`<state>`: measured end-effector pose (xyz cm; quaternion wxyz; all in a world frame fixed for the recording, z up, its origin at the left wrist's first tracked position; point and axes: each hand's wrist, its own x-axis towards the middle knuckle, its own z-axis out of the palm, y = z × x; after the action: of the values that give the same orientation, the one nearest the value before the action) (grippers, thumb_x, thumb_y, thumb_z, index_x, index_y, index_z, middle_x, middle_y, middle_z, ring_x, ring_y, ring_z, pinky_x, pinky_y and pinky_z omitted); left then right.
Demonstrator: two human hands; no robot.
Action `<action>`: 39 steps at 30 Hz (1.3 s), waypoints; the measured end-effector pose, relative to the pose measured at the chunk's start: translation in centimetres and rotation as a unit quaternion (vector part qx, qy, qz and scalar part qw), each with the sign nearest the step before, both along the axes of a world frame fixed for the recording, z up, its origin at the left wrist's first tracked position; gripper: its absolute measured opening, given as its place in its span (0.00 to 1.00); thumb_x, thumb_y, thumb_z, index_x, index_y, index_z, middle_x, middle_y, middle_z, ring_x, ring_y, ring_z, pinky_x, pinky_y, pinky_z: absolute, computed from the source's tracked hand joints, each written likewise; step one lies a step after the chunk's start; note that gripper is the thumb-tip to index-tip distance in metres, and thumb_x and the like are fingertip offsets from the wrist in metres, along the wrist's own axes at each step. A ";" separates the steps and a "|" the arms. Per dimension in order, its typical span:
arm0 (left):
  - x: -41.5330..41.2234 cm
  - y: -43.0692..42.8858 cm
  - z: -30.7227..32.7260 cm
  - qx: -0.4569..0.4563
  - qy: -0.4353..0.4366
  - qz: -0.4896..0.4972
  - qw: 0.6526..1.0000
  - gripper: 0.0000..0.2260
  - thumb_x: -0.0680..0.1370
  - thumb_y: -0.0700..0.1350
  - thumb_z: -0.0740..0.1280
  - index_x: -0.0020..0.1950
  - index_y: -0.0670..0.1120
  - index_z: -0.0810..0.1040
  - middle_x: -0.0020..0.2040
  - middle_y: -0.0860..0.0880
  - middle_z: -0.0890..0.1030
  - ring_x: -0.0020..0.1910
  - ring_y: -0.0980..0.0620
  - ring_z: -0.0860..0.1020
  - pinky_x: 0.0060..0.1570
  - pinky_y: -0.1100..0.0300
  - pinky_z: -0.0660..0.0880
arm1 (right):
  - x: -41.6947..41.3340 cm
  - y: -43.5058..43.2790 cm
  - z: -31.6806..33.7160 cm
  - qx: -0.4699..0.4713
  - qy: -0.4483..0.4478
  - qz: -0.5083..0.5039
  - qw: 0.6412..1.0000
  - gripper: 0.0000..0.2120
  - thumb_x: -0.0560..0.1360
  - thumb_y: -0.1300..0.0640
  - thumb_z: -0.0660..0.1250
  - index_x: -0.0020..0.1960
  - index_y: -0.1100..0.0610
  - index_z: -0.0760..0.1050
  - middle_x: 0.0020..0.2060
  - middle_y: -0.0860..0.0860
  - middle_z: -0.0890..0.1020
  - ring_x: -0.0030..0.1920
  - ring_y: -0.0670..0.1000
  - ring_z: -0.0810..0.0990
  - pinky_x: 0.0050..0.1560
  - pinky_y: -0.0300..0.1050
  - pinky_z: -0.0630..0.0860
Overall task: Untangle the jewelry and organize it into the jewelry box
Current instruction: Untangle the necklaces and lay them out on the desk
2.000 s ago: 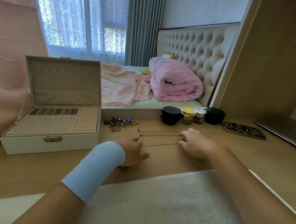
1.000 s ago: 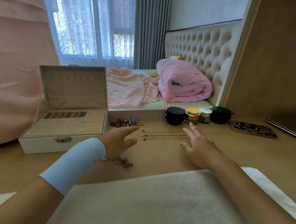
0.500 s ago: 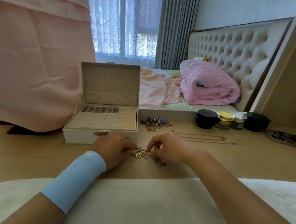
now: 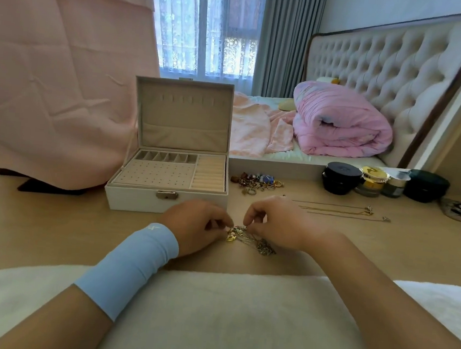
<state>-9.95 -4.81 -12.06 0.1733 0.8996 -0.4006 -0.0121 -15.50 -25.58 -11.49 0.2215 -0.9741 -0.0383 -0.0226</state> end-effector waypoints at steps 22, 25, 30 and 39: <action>-1.1 -1.4 0.6 -0.348 0.190 0.091 0.913 0.07 0.81 0.42 0.64 0.47 0.46 0.81 0.39 0.48 0.84 0.40 0.46 0.82 0.29 0.60 0.75 | -0.6 0.6 0.8 0.256 0.004 0.029 0.966 0.21 0.75 0.71 0.66 0.50 0.44 0.83 0.47 0.48 0.87 0.48 0.42 0.84 0.54 0.36 0.78; -1.3 -1.6 1.0 -0.393 0.229 0.098 0.885 0.07 0.81 0.39 0.62 0.46 0.45 0.79 0.37 0.51 0.84 0.38 0.46 0.82 0.26 0.60 0.74 | -0.7 0.9 1.1 0.301 0.022 0.027 0.953 0.13 0.76 0.68 0.69 0.50 0.52 0.86 0.42 0.48 0.87 0.42 0.44 0.81 0.52 0.38 0.77; -1.1 -1.6 1.3 -0.421 0.264 0.118 0.860 0.08 0.82 0.40 0.61 0.46 0.44 0.78 0.38 0.48 0.83 0.37 0.46 0.81 0.27 0.60 0.75 | -0.5 0.6 0.7 0.301 0.004 0.008 0.953 0.06 0.77 0.64 0.71 0.49 0.56 0.85 0.40 0.52 0.87 0.36 0.43 0.79 0.44 0.36 0.79; -0.9 -1.5 1.6 -0.398 0.315 0.120 0.853 0.09 0.82 0.39 0.61 0.45 0.43 0.78 0.39 0.43 0.83 0.35 0.51 0.81 0.32 0.57 0.80 | 0.0 1.1 -0.7 0.200 0.007 -0.006 0.980 0.06 0.76 0.58 0.72 0.48 0.48 0.85 0.35 0.39 0.83 0.32 0.35 0.77 0.38 0.30 0.71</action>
<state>-10.82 -6.28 -10.50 0.6336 0.7429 -0.1842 -0.1129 -15.47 -24.50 -12.18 0.4118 -0.9106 -0.0262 -0.0244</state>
